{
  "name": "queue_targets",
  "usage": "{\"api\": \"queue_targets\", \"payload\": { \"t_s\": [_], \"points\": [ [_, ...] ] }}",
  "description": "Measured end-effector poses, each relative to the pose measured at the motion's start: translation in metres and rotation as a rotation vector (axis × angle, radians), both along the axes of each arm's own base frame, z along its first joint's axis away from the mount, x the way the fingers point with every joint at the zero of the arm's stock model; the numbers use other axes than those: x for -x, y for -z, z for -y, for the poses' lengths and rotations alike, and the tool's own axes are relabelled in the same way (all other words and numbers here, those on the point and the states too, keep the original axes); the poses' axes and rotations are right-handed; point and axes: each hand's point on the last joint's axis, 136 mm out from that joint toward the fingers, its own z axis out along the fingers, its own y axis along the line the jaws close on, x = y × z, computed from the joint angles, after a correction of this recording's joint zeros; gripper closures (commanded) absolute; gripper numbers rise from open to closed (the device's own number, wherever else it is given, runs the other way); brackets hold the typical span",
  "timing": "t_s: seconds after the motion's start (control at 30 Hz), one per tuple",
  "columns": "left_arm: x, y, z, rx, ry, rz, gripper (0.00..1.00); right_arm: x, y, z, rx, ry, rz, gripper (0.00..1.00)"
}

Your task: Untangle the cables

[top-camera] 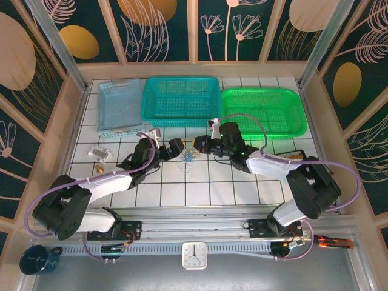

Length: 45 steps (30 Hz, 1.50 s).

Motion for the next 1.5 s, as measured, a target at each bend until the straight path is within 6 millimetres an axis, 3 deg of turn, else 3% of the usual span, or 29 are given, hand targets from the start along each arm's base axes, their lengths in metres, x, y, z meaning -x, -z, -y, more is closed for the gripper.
{"api": "queue_targets", "payload": {
  "t_s": [0.3,0.53,0.77,0.97,1.27,1.5],
  "points": [
    [-0.001,-0.006,0.004,0.027,0.013,0.016,0.01,0.005,0.012,0.005,0.017,-0.007,0.02,1.0],
    [0.0,-0.036,0.023,0.22,0.053,0.023,0.01,0.01,0.021,0.009,0.023,-0.017,0.053,1.0],
    [0.003,-0.044,0.043,0.386,0.108,-0.038,0.26,0.009,0.018,0.009,0.014,-0.02,0.092,1.0],
    [0.008,-0.05,0.049,0.453,0.144,-0.062,0.3,0.007,0.014,0.008,0.006,-0.019,0.11,1.0],
    [0.013,-0.038,0.057,0.464,0.173,-0.113,0.23,0.005,0.014,0.009,0.01,-0.009,0.116,1.0],
    [0.009,-0.022,0.06,0.447,0.163,-0.148,0.28,0.005,0.011,0.008,0.003,-0.009,0.126,1.0]
  ]
}}
